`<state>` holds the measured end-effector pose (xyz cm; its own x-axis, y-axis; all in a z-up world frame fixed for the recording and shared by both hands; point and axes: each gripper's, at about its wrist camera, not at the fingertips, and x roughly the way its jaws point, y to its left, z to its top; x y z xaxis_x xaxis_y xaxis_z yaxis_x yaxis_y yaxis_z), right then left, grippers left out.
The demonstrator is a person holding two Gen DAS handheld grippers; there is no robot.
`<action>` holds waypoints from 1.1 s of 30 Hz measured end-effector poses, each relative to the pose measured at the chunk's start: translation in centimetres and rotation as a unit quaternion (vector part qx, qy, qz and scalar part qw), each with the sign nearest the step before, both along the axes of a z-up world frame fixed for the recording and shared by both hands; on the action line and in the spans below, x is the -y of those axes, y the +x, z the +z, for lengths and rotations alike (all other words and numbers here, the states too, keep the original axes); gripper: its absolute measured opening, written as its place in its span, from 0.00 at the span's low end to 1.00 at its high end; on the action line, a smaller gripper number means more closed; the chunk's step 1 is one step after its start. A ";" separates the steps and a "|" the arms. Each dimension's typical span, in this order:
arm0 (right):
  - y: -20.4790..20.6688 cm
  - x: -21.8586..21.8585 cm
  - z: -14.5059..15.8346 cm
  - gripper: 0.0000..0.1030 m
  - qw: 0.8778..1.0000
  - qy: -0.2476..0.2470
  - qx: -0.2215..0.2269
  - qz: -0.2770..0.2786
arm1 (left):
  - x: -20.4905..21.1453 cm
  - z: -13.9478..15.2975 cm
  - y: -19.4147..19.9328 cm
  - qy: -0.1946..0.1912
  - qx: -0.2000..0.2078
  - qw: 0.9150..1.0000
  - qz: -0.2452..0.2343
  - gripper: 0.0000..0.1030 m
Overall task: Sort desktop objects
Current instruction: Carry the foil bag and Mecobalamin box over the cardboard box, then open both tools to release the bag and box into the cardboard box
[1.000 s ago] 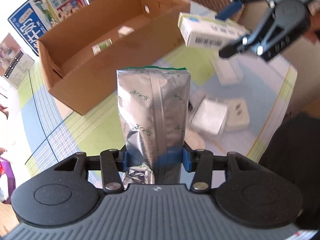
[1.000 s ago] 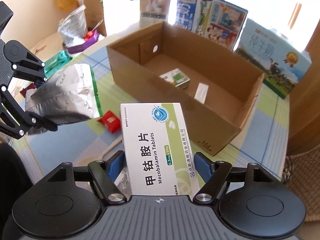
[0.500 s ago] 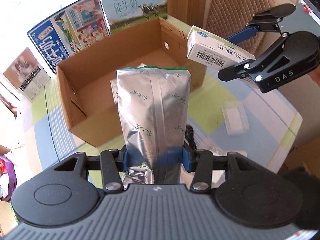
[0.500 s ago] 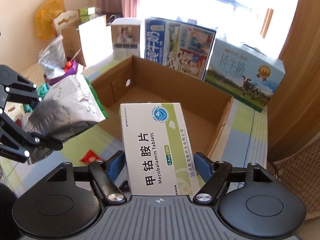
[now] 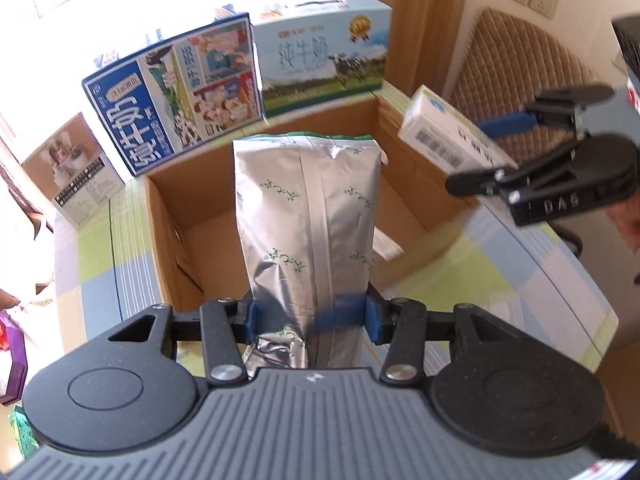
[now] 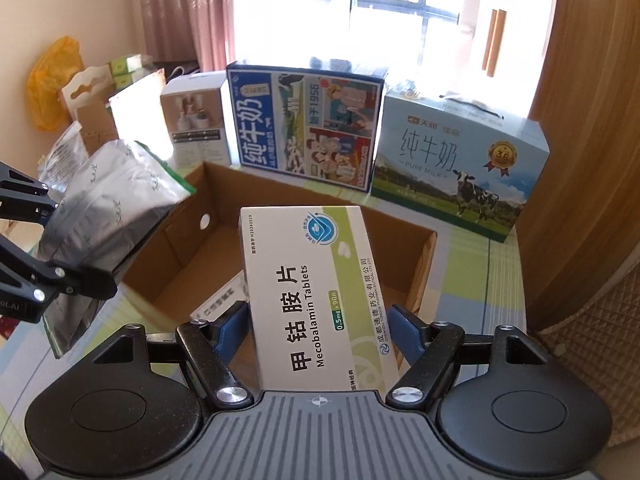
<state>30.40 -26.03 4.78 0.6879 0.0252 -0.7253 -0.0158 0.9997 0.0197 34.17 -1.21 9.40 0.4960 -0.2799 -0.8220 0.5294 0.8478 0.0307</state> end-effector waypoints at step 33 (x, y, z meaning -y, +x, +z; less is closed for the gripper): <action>8.3 2.3 -8.8 0.71 0.998 0.027 -0.026 -0.050 | -1.8 -6.5 12.0 -0.017 -0.016 0.997 0.073 0.52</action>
